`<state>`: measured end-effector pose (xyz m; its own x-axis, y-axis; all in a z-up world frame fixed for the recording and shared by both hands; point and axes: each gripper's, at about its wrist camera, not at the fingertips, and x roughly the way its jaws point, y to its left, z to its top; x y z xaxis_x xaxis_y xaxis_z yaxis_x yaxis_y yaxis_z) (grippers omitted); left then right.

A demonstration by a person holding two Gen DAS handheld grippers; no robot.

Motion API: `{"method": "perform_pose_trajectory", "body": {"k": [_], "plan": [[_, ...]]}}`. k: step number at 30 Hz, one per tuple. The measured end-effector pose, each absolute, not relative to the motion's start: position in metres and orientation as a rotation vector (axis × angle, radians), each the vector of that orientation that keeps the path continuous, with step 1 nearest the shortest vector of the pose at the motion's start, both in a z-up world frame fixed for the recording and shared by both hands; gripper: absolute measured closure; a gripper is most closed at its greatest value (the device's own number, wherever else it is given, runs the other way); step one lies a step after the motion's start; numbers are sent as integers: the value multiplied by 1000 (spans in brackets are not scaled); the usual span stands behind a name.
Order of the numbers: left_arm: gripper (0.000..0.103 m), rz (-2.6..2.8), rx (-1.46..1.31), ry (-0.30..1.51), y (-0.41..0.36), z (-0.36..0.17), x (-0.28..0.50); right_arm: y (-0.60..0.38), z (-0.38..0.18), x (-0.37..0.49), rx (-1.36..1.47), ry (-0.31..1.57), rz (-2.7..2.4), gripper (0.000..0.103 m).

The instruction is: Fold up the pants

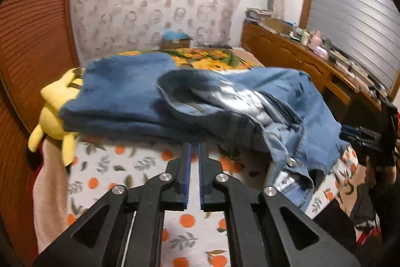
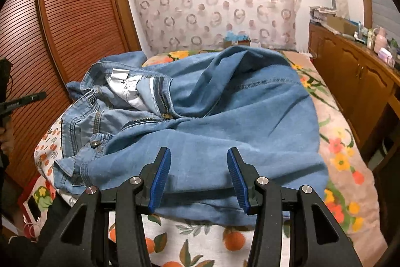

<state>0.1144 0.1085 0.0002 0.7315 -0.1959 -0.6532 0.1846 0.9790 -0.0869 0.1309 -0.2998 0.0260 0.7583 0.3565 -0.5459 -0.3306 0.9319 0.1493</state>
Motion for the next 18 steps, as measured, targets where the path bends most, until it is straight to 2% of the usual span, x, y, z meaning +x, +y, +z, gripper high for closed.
{"method": "perform_pose_trajectory", "body": {"k": [1, 4, 6, 8, 12, 18], "plan": [[95, -225, -19, 727, 104, -4, 115, -299, 26, 133, 42, 606, 376, 54], [76, -287, -37, 742, 91, -10, 112, -298, 28, 134, 30, 609, 383, 54], [71, -330, -47, 744, 78, -17, 110, -293, 34, 137, 24, 610, 383, 54], [59, -368, -67, 747, 66, -24, 107, -295, 34, 135, 26, 609, 388, 54], [59, -424, -81, 775, 45, -43, 105, -294, 31, 135, 14, 615, 383, 52], [59, -446, -88, 820, 27, -64, 115, -306, 27, 135, -26, 610, 351, 41]]}}
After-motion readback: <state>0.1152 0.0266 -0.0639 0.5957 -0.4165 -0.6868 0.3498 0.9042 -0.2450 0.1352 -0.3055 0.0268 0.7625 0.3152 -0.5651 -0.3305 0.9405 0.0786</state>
